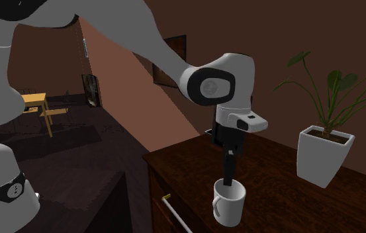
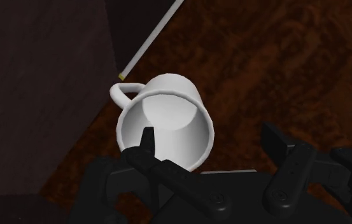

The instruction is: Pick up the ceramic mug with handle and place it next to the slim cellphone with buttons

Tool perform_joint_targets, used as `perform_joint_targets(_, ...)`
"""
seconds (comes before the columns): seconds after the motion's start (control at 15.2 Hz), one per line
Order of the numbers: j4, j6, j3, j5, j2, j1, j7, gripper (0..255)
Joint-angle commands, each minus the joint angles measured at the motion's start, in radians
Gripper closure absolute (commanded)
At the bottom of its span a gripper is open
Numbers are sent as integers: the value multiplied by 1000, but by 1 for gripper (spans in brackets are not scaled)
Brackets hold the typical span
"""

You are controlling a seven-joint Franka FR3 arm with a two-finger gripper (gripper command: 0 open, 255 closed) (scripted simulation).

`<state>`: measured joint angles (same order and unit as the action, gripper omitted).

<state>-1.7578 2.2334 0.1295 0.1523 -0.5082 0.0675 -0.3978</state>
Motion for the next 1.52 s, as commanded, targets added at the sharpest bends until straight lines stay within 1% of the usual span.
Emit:
perform_joint_targets(0.0,28,12,-4,8,-41,7,-8,0)
perform_joint_targets(0.46,18,76,-12,18,-95,9,-15,0)
perform_joint_targets(0.92,18,76,-12,18,-95,9,-15,0)
perform_joint_targets(0.99,18,76,-12,18,-95,9,-15,255)
perform_joint_targets(1.45,18,76,-12,18,-95,9,-15,255)
